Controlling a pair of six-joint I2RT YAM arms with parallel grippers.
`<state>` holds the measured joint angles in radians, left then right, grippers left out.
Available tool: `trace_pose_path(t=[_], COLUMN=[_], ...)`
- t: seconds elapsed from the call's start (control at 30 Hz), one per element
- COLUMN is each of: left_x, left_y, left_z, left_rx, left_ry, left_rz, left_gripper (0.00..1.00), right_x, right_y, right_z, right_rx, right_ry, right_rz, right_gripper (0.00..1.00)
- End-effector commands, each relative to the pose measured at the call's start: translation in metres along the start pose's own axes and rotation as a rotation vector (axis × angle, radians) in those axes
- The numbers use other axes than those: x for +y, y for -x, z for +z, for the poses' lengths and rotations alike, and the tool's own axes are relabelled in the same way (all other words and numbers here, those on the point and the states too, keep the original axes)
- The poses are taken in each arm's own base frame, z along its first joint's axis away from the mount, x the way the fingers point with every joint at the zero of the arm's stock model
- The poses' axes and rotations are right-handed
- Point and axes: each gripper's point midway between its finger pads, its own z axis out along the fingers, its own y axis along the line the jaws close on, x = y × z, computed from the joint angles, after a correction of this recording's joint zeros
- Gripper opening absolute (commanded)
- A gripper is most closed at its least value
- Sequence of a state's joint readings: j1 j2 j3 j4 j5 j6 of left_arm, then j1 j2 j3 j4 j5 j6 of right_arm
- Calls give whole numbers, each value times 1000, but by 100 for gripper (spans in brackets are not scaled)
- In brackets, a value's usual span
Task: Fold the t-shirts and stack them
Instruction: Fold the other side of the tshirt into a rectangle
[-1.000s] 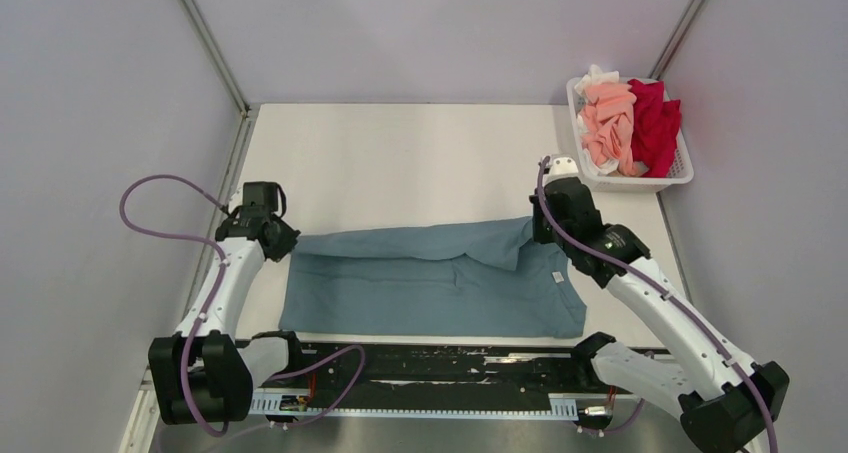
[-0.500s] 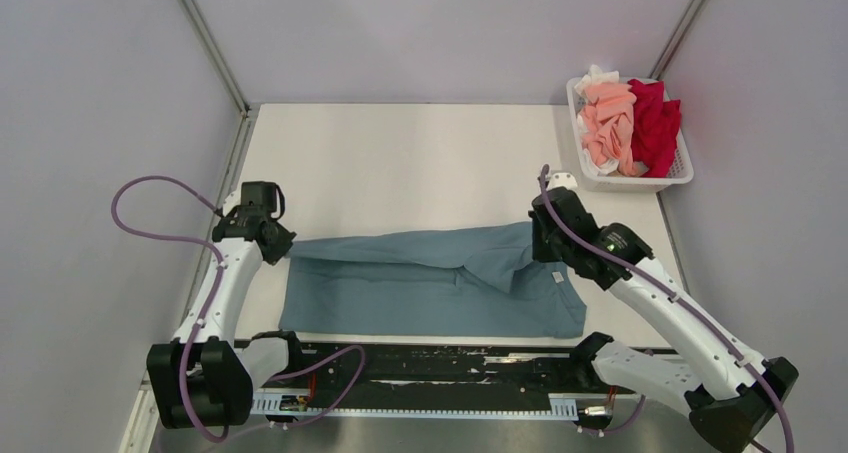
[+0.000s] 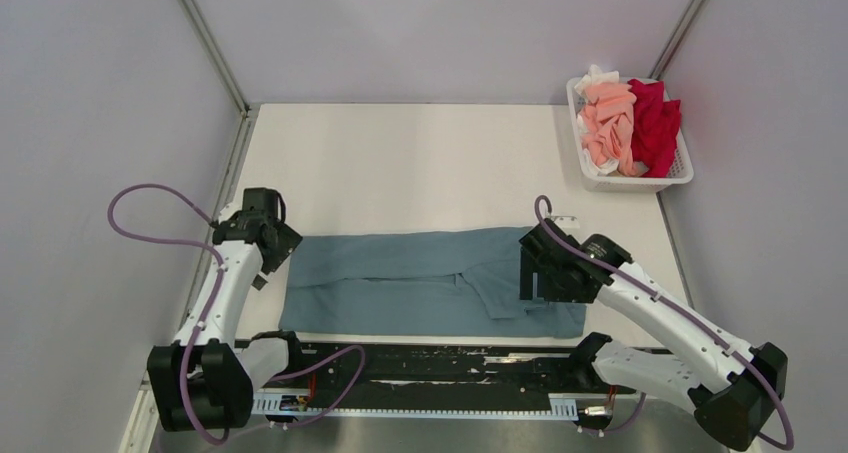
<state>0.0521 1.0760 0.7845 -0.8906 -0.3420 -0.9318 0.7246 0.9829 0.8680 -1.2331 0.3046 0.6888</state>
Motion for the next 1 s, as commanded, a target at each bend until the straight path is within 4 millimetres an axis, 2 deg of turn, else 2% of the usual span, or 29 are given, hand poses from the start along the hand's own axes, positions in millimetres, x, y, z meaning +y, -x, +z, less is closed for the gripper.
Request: trace_pose_path(t=[0.0,0.07,0.13,0.3,0.4,0.5,0.57,0.73,0.83,0.97], left_x=[8,-7,-26,-72,-88,-98,-97,-91,-90,-85], left_y=[17,21,20,-3,-21,-46,-54,-64,-68,-78], left_z=[-18,-27,-34,-36,-30,-21,-13,3,7,15], left_rx=[-77,-82,-61,57,126,208,227,258,270,293], left_ry=[8,-83,-186,-411,-475,-504,-478,-432,-426,-404], left_rz=[-46,-31,-5,82,135,193,209,218,221,232], left_gripper=[99,100,100,100,100,100,100,100,100,100], right_x=[-15,-8,11,84,103,102,94,52,34,39], right_y=[7,21,38,89,94,77,57,8,-5,-5], right_z=[-13,-16,-20,-44,-31,4,24,66,85,103], right_rx=[-60,-111,-159,-314,-287,-181,-114,-12,-19,-31], right_ry=[-59,-29,52,384,413,330,286,162,116,161], right_rz=[100,103,101,10,8,96,147,321,387,436], right_gripper=[96,100,100,100,100,100,100,100,100,100])
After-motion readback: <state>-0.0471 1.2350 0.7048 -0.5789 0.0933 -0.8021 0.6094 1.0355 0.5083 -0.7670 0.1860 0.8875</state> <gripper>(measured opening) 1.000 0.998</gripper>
